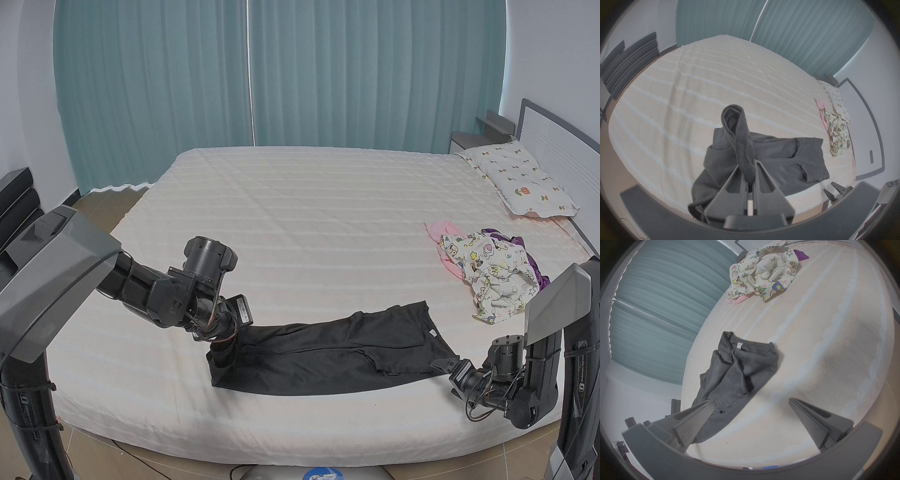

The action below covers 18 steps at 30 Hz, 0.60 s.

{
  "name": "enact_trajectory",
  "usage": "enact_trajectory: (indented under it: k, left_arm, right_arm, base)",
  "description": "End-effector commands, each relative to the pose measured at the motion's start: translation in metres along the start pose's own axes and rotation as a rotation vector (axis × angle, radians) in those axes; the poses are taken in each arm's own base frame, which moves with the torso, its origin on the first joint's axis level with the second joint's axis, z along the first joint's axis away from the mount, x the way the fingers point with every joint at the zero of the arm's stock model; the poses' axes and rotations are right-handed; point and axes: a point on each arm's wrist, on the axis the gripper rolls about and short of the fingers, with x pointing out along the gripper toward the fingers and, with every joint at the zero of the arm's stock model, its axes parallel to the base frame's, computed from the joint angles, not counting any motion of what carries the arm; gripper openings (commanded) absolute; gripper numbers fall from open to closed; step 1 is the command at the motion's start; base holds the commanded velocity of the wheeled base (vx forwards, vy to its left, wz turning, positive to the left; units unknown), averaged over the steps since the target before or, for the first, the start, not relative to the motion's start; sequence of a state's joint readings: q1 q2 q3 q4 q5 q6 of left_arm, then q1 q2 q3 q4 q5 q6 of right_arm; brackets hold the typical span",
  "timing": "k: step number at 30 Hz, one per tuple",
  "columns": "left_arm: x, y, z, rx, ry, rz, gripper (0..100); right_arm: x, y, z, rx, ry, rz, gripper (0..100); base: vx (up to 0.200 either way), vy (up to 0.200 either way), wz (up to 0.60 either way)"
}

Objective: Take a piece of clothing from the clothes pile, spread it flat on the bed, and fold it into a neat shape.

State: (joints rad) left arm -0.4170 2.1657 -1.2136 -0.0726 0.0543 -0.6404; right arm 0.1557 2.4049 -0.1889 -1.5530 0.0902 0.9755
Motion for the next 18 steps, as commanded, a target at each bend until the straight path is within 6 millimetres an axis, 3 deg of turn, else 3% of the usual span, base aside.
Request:
enact_trajectory:
  k: [1, 12, 18]
  left_arm:
    - [0.000, -0.008, -0.002, 0.014, 0.005, -0.010, 0]
    - [-0.007, -0.032, 0.004, 0.022, 0.013, -0.034, 0]
    - [-0.001, -0.042, 0.008, 0.029, 0.017, -0.036, 0]
  right_arm:
    - [0.000, 0.002, 0.002, -0.001, -0.012, 0.017, 100]
    - [0.001, 0.002, 0.002, -0.001, -0.012, 0.018, 100]
    - [0.001, 0.002, 0.002, -0.003, -0.012, 0.018, 100]
  base:
    - [0.000, -0.200, 0.00]
    - [0.000, -0.200, 0.00]
    - [0.000, -0.200, 0.00]
